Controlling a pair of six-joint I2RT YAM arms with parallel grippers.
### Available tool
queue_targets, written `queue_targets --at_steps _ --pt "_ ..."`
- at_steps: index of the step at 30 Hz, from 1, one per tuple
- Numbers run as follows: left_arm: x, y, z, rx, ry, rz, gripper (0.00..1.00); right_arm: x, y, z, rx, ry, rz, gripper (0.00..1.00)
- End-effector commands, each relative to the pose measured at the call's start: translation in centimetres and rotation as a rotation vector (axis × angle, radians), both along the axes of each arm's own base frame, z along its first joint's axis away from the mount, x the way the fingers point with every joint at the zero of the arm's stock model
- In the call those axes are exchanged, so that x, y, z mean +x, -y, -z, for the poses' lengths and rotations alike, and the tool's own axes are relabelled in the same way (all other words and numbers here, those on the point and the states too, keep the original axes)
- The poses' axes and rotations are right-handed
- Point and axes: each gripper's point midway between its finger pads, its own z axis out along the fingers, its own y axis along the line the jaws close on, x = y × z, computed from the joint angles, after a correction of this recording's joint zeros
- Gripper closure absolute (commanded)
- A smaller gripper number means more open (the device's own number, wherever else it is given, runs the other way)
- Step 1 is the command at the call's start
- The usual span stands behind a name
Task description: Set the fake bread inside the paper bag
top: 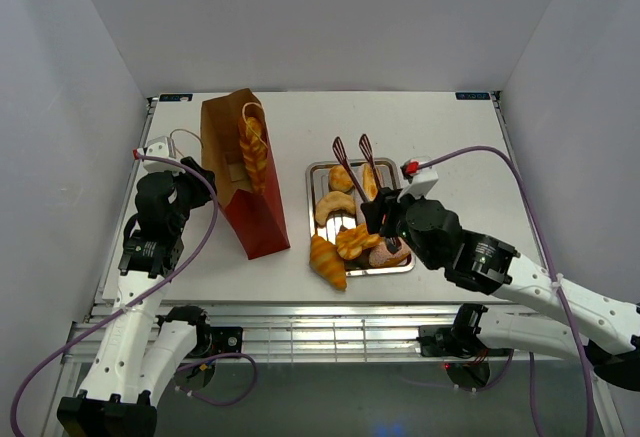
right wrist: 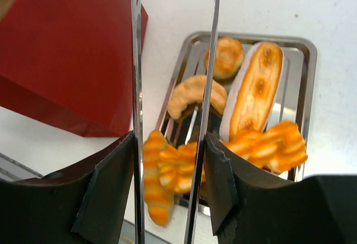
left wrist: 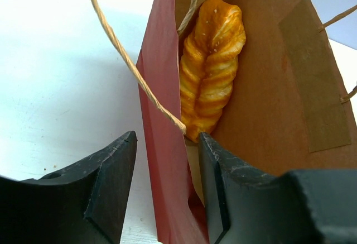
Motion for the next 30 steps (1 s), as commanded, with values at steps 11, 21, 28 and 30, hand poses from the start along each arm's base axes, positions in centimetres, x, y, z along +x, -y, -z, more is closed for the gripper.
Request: queue_targets --at_steps 11,21,28,30 --pt "-0.1 0.1 0.1 0.003 -0.002 0.006 0.4 -4.6 0.3 7.4 -0.116 -0.243 -0.097 0.44" --pt "0.0 0.2 0.3 0.002 -0.011 0.014 0.4 -8.7 -0.3 8.7 -0.294 -0.253 -0.106 0.43" --pt "0.1 0.2 0.4 0.003 -0.016 0.012 0.4 -10.1 -0.1 9.5 -0.398 -0.236 -0.061 0.44" --pt "0.1 0.2 0.5 0.003 -0.017 0.014 0.4 -10.5 -0.2 9.6 -0.437 -0.229 -0.049 0.44"
